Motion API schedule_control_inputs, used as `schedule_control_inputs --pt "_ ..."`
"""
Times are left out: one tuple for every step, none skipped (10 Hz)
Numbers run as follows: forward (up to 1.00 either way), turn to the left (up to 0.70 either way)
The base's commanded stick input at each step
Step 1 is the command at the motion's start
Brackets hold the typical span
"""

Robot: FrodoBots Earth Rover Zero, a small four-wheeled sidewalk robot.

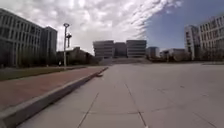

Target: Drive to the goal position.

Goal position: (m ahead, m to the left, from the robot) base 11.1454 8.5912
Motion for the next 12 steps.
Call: schedule_control_inputs --pt "0.70 -0.14" --pt "0.70 -0.14" --pt "0.70 -0.14" --pt "0.70 -0.14" --pt "0.70 -0.14" --pt "0.70 -0.14" --pt "0.70 -0.14" --pt "0.70 -0.14" --pt "0.70 -0.14" --pt "0.70 -0.14" --pt "0.70 -0.14" --pt "0.70 -0.06"
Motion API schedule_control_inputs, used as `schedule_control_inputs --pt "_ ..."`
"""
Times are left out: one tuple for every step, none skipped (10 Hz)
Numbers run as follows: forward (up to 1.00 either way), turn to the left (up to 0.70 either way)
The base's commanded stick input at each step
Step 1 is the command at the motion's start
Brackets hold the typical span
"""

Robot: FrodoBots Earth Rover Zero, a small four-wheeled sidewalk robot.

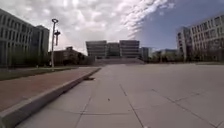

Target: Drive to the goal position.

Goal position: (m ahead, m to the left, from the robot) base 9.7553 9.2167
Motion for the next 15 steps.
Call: schedule_control_inputs --pt "0.70 0.00" --pt "0.70 0.00" --pt "0.70 0.00" --pt "0.70 0.00" --pt "0.70 0.00" --pt "0.70 0.00" --pt "0.70 0.00" --pt "0.70 0.00" --pt "0.70 0.00" --pt "0.70 0.00" --pt "0.70 0.00" --pt "0.70 0.00" --pt "0.70 0.00" --pt "0.70 0.00" --pt "0.70 0.00"
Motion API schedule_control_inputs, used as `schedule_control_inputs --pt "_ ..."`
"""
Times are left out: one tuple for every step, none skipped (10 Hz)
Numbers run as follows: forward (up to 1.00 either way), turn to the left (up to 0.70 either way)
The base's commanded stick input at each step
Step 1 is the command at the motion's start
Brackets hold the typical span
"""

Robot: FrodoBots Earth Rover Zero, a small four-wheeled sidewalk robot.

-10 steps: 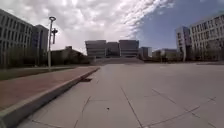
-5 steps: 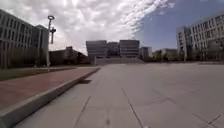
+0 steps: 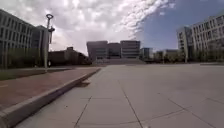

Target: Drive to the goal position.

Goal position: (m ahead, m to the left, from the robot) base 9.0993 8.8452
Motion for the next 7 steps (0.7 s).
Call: schedule_control_inputs --pt "0.70 0.00" --pt "0.70 0.00" --pt "0.70 0.00" --pt "0.70 0.00" --pt "0.70 -0.04" --pt "0.70 -0.12" --pt "0.70 -0.14"
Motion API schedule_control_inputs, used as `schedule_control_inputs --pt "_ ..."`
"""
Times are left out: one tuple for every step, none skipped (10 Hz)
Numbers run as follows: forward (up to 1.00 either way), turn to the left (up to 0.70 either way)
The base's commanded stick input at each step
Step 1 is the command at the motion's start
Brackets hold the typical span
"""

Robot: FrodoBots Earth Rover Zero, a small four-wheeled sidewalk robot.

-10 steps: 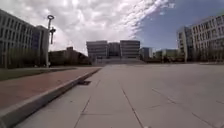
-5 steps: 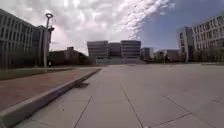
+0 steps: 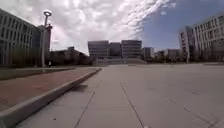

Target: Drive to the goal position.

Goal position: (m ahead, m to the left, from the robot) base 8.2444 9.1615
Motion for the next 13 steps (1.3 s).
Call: schedule_control_inputs --pt "0.70 -0.14" --pt "0.70 -0.14" --pt "0.70 -0.14" --pt "0.70 -0.14" --pt "0.70 -0.14" --pt "0.70 -0.14" --pt "0.70 -0.14" --pt "0.70 -0.14" --pt "0.70 -0.14" --pt "0.70 -0.11" --pt "0.70 0.00" --pt "0.70 0.00" --pt "0.70 0.00"
